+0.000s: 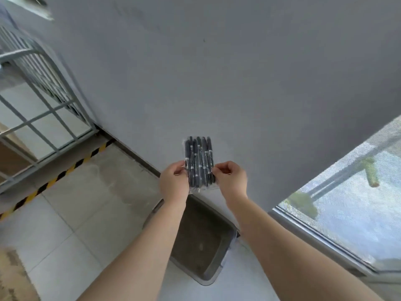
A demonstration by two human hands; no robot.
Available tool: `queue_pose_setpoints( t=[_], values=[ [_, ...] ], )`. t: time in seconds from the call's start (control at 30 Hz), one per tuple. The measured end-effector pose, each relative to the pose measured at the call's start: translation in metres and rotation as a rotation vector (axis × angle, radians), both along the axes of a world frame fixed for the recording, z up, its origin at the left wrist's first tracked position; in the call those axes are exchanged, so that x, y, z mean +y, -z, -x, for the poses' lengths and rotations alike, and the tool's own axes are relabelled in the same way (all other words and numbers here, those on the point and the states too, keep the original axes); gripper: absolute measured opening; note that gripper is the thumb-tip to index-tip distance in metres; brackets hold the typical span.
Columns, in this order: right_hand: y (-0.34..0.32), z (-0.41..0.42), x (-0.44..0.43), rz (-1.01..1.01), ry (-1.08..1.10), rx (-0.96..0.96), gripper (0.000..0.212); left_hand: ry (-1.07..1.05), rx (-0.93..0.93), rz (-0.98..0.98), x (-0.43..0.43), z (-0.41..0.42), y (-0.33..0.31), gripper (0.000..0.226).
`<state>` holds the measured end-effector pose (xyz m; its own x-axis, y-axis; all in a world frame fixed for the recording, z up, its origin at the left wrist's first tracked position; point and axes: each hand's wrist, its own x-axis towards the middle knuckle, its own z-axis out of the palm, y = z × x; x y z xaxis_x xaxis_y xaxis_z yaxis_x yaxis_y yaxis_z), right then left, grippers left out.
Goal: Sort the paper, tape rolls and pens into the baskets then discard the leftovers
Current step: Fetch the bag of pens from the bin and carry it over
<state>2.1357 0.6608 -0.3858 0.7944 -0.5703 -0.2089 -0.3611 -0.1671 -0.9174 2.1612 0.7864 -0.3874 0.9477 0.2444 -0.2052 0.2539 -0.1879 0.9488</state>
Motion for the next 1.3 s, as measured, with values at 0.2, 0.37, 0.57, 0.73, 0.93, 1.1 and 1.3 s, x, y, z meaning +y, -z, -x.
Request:
queue_pose_setpoints(
  t=[0.2, 0.37, 0.57, 0.73, 0.93, 1.1, 1.3],
  values=[
    [-0.028, 0.045, -0.037, 0.012, 0.14, -0.042, 0.015, 0.118, -0.037, -0.029, -0.042, 0.029, -0.026, 0.031],
    [-0.044, 0.093, -0.075, 0.035, 0.235, -0.081, 0.016, 0.184, -0.022, 0.013, -0.085, 0.063, -0.037, 0.031],
    [-0.058, 0.161, -0.118, 0.037, 0.302, -0.123, 0.011, 0.28, -0.024, 0.041, -0.135, 0.114, -0.052, 0.03],
    [-0.073, 0.228, -0.15, 0.062, 0.402, -0.171, 0.009, 0.392, -0.053, 0.089, -0.176, 0.166, -0.065, 0.03],
    [-0.091, 0.311, -0.186, 0.139, 0.522, -0.167, 0.006, 0.523, -0.066, 0.138, -0.224, 0.235, -0.082, 0.028],
    [-0.103, 0.378, -0.209, 0.193, 0.629, -0.18, 0.011, 0.659, -0.07, 0.15, -0.258, 0.291, -0.099, 0.027],
    [-0.117, 0.452, -0.233, 0.185, 0.798, -0.21, 0.01, 0.858, -0.053, 0.195, -0.299, 0.353, -0.117, 0.026]
  ],
)
